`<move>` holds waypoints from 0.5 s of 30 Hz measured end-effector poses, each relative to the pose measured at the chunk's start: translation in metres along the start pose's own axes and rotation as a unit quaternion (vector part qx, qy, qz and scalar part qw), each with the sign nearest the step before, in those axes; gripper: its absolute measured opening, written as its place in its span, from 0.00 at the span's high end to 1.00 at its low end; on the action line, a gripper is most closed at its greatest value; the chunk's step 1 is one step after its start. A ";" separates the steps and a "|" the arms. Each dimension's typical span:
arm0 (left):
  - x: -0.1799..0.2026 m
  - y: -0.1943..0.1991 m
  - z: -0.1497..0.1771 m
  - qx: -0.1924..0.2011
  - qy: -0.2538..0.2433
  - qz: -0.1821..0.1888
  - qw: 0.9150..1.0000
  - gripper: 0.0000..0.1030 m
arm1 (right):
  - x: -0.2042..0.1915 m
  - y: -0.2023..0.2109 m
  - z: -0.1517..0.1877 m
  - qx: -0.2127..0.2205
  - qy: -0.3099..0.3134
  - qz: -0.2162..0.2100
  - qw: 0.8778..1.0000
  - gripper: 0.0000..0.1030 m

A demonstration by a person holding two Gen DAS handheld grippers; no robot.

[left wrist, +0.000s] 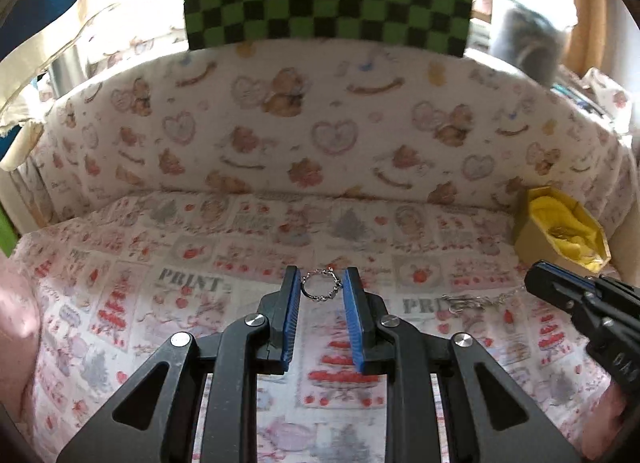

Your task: Organize jewelry

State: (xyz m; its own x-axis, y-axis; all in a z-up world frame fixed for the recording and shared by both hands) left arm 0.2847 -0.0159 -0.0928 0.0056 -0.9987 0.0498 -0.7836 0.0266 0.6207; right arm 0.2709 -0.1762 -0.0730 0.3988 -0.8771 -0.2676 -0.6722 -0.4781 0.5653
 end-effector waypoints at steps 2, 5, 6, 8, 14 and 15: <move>0.005 0.003 -0.001 0.015 -0.004 0.009 1.000 0.80 | 0.007 0.007 -0.003 0.009 -0.016 -0.015 1.000 0.95; 0.012 0.011 -0.005 0.044 -0.013 0.023 0.999 0.80 | 0.019 0.016 -0.006 0.022 -0.025 -0.014 0.999 0.94; 0.016 0.014 -0.007 0.053 -0.006 0.035 0.998 0.80 | 0.023 0.019 -0.007 0.026 -0.027 -0.011 0.999 0.94; 0.017 0.021 -0.012 0.073 0.003 0.047 0.996 0.80 | 0.023 0.021 -0.007 0.030 -0.027 -0.002 0.999 0.94; 0.024 0.045 -0.022 0.131 -0.003 0.056 0.990 0.80 | 0.023 0.034 -0.010 0.047 -0.031 -0.011 0.998 0.94; 0.026 0.048 -0.022 0.136 -0.006 0.054 0.989 0.80 | 0.024 0.035 -0.010 0.050 -0.031 -0.015 0.998 0.94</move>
State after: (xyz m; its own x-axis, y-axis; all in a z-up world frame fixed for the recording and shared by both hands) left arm 0.2606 -0.0395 -0.0442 -0.0936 -0.9911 0.0942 -0.9176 0.1226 0.3781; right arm 0.2632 -0.2133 -0.0513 0.3820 -0.8623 -0.3323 -0.7205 -0.5031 0.4772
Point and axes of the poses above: each gripper's, at about its wrist camera, not at the fingertips, and y roughly against the way its jaws point, x to its right, z to its underside, the point moved 9 cm from there along -y, roughly the way its jaws point, and after that the axes turned 6 degrees about x, right-handed, at the moved point
